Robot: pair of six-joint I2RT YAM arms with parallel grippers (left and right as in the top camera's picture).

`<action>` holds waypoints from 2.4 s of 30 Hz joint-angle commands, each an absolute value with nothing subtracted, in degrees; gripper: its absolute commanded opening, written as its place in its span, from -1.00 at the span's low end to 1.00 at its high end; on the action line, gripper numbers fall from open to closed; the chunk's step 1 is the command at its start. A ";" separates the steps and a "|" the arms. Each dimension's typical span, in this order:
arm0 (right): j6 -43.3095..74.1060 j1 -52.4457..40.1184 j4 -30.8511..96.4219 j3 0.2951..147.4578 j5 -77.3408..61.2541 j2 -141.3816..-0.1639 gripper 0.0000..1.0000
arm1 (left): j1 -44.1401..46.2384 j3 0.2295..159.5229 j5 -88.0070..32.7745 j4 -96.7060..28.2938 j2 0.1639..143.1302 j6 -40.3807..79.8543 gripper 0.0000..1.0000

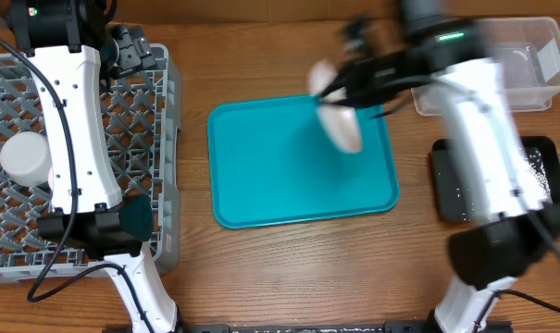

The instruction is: Sort waste into correct bins and load items into the dishwasher

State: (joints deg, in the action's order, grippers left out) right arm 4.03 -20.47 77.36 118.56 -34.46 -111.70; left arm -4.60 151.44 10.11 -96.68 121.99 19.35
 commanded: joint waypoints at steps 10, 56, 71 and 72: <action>36.42 -43.48 68.27 119.22 -3.95 -123.63 -0.92 | -4.47 151.15 10.24 -96.79 122.48 18.87 1.00; 23.33 20.43 96.97 136.84 2.50 -107.00 0.99 | 0.89 151.11 -50.78 -96.82 122.52 5.69 1.00; 23.33 20.43 96.97 136.84 2.50 -107.00 1.00 | 31.31 129.62 -4.73 -96.84 122.21 20.53 0.99; 23.33 20.43 96.97 136.84 2.50 -107.00 1.00 | 32.08 127.20 -4.32 -96.84 122.21 21.04 0.99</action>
State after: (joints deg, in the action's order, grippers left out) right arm 23.70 20.47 97.10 136.40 2.33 -107.37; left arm 30.81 132.62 -11.79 -96.51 122.02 18.24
